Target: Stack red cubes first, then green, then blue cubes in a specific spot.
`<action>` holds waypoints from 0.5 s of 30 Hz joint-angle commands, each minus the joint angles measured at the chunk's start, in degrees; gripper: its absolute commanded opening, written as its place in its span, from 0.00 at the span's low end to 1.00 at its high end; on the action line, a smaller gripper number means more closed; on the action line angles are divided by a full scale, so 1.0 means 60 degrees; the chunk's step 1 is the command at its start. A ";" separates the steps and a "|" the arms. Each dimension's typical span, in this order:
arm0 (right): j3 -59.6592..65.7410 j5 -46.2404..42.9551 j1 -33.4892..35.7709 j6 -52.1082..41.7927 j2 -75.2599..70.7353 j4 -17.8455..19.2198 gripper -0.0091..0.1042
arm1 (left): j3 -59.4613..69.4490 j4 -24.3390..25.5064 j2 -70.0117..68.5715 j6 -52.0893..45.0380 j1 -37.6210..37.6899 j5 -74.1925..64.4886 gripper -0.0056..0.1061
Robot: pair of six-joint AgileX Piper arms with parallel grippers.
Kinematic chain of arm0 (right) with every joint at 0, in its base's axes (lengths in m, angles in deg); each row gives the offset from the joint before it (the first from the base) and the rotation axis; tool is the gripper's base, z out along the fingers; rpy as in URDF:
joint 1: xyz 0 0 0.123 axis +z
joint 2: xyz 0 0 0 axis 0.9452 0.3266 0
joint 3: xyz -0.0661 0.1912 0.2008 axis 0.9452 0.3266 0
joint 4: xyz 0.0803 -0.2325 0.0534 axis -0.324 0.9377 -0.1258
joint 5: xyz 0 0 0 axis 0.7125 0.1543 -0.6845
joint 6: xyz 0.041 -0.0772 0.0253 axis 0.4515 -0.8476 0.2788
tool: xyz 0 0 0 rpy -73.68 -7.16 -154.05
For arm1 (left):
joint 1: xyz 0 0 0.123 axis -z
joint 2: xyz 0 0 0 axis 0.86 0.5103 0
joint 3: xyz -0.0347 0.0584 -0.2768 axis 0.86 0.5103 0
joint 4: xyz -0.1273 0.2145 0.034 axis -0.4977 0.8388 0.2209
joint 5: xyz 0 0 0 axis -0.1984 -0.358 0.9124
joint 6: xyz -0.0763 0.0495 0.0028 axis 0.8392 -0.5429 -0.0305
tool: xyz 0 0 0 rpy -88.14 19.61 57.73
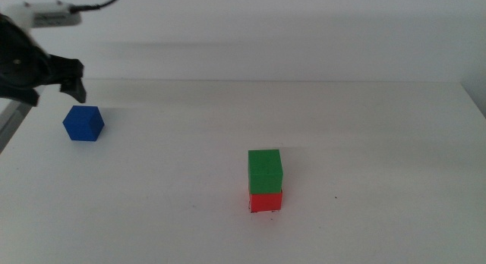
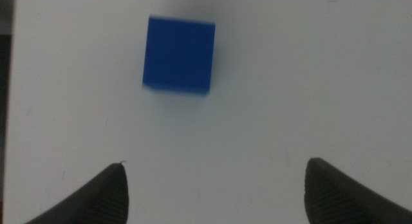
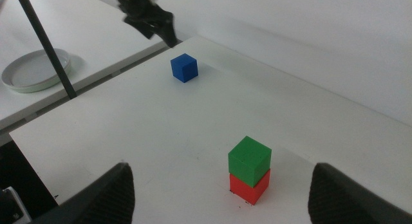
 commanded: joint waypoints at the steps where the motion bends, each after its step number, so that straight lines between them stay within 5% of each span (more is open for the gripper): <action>1: 0.0029 -0.0129 0.0026 -0.0026 -0.0033 0.0081 0.90 | -0.0614 -0.0099 0.0734 -0.0407 -0.0024 0.0057 0.89; 15: 0.0029 -0.0150 0.0026 -0.0026 -0.0033 0.0081 0.90 | -0.3307 0.0143 0.3599 -0.0475 -0.0024 -0.0340 0.89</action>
